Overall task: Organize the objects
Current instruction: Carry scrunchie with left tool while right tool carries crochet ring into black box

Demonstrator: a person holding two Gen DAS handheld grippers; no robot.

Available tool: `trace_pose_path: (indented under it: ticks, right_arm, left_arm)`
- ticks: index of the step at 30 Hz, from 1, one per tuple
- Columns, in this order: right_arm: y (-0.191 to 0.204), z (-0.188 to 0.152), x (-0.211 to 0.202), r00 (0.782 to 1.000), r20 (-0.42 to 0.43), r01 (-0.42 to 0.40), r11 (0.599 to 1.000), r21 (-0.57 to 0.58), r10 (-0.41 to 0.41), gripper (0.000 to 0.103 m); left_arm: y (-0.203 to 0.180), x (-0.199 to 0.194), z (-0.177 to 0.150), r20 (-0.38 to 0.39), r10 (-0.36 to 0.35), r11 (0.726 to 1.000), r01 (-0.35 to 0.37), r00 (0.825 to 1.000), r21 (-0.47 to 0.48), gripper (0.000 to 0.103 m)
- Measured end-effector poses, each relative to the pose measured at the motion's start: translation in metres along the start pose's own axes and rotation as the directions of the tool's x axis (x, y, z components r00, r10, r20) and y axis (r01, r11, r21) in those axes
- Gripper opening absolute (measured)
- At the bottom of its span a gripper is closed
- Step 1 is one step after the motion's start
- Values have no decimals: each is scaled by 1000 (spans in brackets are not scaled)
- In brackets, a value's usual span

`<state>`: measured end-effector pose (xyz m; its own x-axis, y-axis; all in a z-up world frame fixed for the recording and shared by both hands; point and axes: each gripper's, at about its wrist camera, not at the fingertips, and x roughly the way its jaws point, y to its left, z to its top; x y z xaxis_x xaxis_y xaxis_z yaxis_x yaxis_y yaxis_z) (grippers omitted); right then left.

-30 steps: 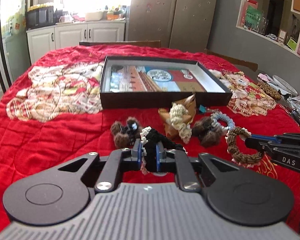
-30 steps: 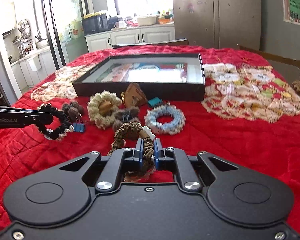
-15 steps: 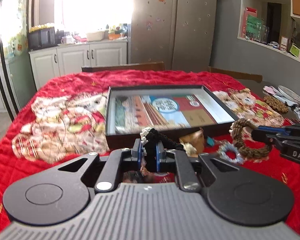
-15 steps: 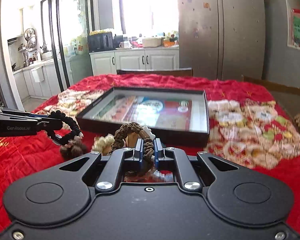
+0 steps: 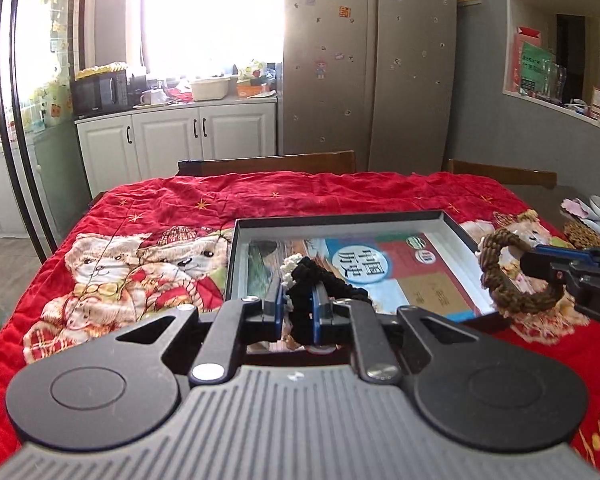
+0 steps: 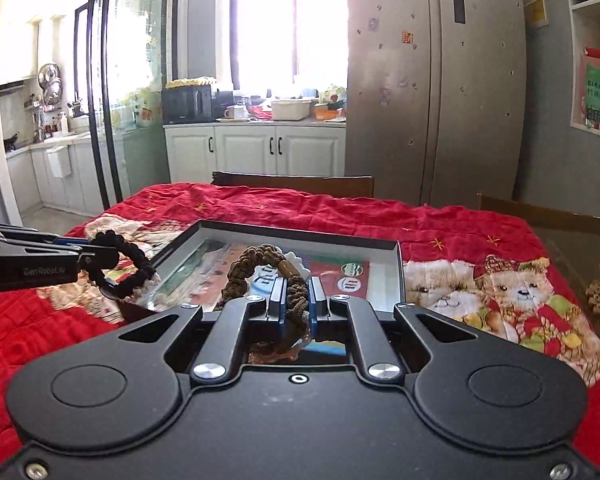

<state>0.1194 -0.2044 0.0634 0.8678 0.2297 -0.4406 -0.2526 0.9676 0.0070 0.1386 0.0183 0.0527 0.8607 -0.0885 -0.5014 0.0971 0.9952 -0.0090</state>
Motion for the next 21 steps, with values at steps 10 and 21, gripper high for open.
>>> trace_pose_path:
  ticks: [10, 21]
  right_arm:
    - [-4, 9, 60, 999, -43, 12, 1000, 24, -11, 10]
    - [-16, 19, 116, 998, -51, 48, 998, 51, -45, 10]
  left_arm:
    - [-4, 45, 20, -10, 20, 1000, -20, 1000, -23, 18]
    - [-6, 97, 29, -44, 33, 997, -36, 998, -69, 18]
